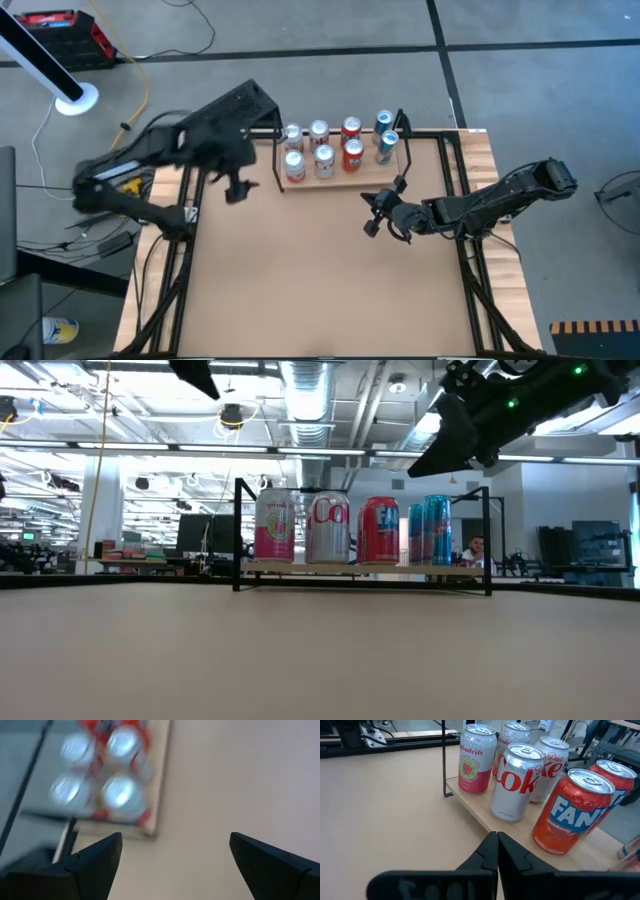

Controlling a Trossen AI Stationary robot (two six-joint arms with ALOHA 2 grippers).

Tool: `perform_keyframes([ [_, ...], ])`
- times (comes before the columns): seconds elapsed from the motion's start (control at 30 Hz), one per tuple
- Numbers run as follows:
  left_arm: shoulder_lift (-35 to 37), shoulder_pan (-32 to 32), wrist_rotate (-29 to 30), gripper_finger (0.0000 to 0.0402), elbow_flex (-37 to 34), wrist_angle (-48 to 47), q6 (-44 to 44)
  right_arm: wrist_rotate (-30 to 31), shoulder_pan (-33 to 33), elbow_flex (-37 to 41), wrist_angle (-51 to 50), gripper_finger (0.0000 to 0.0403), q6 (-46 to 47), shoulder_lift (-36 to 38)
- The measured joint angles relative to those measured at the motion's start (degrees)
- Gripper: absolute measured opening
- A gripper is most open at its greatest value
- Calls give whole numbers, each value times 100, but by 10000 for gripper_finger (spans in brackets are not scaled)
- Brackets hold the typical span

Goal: Place canned beverage on shelf
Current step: Return to Home Position

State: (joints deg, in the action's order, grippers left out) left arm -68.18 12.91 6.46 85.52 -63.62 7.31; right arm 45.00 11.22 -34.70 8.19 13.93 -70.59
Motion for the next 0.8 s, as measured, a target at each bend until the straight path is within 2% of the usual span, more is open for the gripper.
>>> perform_keyframes([
  [0.13,1322,-725,-14,355,-1837,2007,-319,-309,0,-165,88,27,6,16],
  [0.27,2346,-1234,18,355,-3502,3761,-460,-1382,48,-610,126,27,-90,26],
  [0.37,2879,-1393,55,355,-4452,4766,-559,-2030,176,-1011,27,27,-385,26],
  [0.43,3145,-1422,130,355,-4984,5378,-659,-2249,286,-1343,-203,27,-574,30],
  [0.57,3437,-1425,151,355,-5890,6523,-800,-2315,467,-2114,-1098,27,-917,111],
  [0.7,3725,-1425,333,355,-6328,6920,-802,-2471,518,-2746,-2153,27,-1085,245],
  [0.8,4154,-1432,397,354,-6401,6892,-773,-2581,527,-2868,-2671,27,-1231,586],
])
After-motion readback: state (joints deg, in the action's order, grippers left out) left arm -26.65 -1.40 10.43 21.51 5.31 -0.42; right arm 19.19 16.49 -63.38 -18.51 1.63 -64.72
